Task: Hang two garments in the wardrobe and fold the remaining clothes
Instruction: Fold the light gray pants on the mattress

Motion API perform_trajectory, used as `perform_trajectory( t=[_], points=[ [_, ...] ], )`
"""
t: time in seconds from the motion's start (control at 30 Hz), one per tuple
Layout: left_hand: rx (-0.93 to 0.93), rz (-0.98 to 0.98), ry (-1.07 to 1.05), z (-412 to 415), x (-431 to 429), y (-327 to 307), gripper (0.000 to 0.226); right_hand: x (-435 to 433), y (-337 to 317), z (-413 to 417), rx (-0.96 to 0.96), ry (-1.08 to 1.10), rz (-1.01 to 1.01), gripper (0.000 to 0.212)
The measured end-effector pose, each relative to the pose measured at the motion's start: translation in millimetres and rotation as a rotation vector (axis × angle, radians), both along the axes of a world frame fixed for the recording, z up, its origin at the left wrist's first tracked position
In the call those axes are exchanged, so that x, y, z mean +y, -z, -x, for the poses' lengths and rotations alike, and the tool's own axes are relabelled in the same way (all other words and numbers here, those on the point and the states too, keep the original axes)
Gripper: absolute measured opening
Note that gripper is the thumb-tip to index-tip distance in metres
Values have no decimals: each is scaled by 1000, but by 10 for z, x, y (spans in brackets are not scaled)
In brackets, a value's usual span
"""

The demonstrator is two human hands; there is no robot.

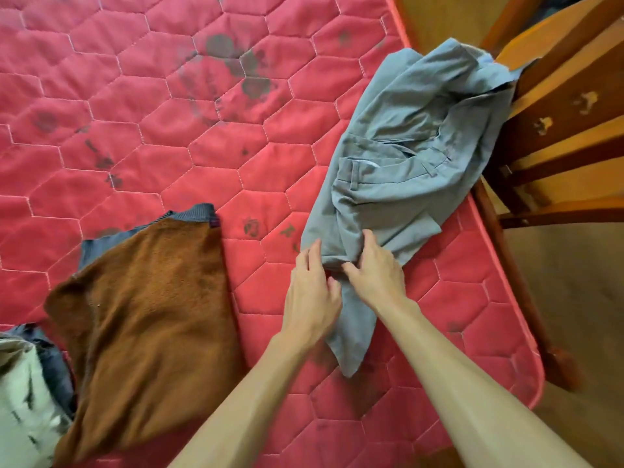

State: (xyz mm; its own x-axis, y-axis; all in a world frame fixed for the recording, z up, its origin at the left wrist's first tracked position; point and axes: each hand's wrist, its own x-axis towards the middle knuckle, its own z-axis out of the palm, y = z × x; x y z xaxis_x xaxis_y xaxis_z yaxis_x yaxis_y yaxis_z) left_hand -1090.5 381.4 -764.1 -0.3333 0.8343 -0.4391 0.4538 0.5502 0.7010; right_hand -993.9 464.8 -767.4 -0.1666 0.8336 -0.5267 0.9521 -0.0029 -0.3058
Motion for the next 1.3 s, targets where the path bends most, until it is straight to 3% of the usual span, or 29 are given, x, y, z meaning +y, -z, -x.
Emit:
perform_trajectory(
  t=[0.17,0.27,0.33,0.43,0.5,0.57,0.63,0.7,0.77,0.87,0.97,1.03,1.13,1.3],
  points=[
    [57,-46,-110,26,357,-50,60,-150,-67,7,15,-113,62,23],
    [24,82,-129,89,532,28,67,-636,-1,53,-10,-282,368,26],
    [25,143,-19,108,582,126,62,-863,37,5,43,-353,354,21],
    [37,160,66,99,645,257,42,-806,-19,-149,310,71,252,16],
    [38,80,55,91,647,309,30,-547,-72,-214,429,338,44,13],
    [77,-36,107,62,570,328,22,-174,-161,-208,479,479,-117,26],
    [79,-156,177,-7,428,279,21,172,-238,-109,444,521,-124,61],
    [37,-254,232,-103,274,201,29,387,-272,81,338,488,-63,97],
    [4,-319,257,-160,160,174,32,446,-244,240,160,417,-61,110],
    [11,-285,309,-97,-26,59,24,389,-206,261,80,360,-73,73],
    [-53,-168,310,64,-241,-211,37,249,-456,75,272,309,-94,42],
    [-153,-114,260,197,-354,-454,32,167,-776,-74,407,364,-129,27],
    [-223,-101,180,447,-453,-888,28,208,-1423,-255,514,511,-107,17],
    [-132,-210,64,871,-403,-1824,39,436,-2941,-374,671,423,-169,15]
  ],
)
